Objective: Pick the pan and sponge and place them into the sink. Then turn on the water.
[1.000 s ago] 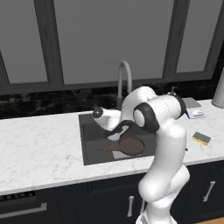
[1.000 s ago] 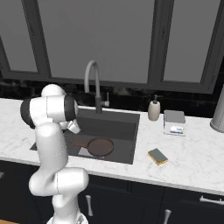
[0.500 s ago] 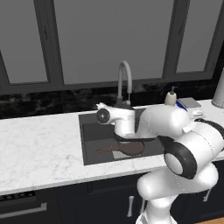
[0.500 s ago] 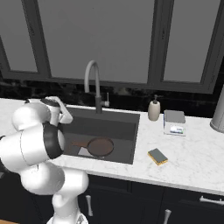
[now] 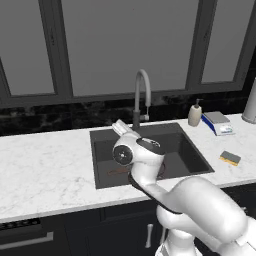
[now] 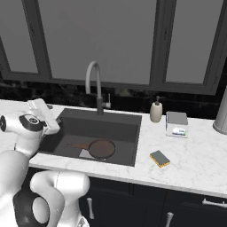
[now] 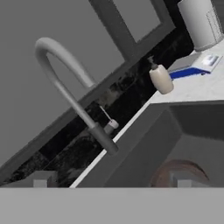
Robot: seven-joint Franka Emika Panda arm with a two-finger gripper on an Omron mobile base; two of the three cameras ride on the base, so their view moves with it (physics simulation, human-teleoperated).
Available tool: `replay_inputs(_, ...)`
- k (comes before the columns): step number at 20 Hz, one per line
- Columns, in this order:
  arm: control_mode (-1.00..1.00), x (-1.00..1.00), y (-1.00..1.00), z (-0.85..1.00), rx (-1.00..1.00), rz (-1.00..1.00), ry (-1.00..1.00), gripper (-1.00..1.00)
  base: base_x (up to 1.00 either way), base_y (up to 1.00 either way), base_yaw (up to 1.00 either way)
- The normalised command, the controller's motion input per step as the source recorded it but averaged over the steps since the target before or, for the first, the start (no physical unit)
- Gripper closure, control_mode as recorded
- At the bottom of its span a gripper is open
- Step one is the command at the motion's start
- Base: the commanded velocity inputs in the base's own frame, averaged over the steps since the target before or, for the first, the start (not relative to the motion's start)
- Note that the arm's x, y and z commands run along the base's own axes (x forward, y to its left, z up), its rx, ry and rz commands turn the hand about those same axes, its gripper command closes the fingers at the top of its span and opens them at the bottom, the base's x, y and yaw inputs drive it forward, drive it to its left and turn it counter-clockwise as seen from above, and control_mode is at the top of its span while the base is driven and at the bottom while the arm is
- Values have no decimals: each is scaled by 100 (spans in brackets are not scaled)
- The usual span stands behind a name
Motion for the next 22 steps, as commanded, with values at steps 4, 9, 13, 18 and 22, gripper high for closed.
replay_inputs(4,-100,-100,-32,54,41,0,-8,-100,0,0,0)
replay_inputs(9,-100,-100,-72,47,53,-2,-9,-100,0,0,0)
replay_inputs(13,-100,-100,-96,26,55,-14,-1,-100,0,0,0)
replay_inputs(18,-100,-90,-99,5,53,-22,1,-100,0,0,0)
replay_inputs(22,-100,-68,-100,0,47,-26,2,-100,0,0,0)
